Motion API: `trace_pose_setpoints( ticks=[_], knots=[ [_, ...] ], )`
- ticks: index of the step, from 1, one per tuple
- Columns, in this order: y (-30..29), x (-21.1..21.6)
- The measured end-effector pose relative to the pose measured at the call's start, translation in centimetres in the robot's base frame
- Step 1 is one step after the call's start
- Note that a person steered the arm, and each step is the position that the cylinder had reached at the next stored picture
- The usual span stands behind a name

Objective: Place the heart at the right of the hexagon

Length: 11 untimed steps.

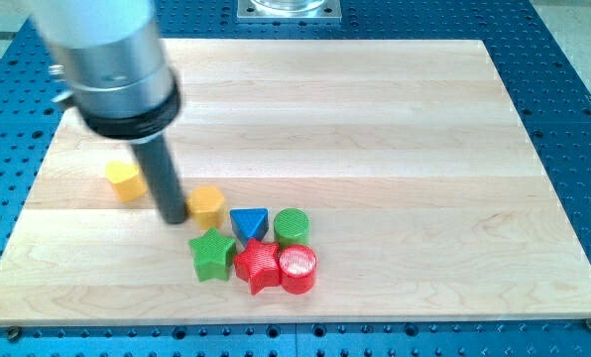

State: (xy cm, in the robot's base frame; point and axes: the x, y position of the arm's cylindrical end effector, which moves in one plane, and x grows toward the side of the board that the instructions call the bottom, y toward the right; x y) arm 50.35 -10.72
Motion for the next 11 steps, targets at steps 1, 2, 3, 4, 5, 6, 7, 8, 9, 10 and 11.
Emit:
trace_pose_setpoints(
  ticks=[1,2,3,4,5,6,7,8,9,10,11],
  knots=[
    [0.5,-0.9],
    [-3.7,2.9],
    [-9.4,3.1],
    [-11.9,-1.2],
    [-6.3,-6.1],
    [3.8,-6.9],
    [4.6,-6.9],
    [4.5,-5.7],
    [7.2,-4.6],
    [7.6,-3.7],
    [7.6,-3.3]
  ],
)
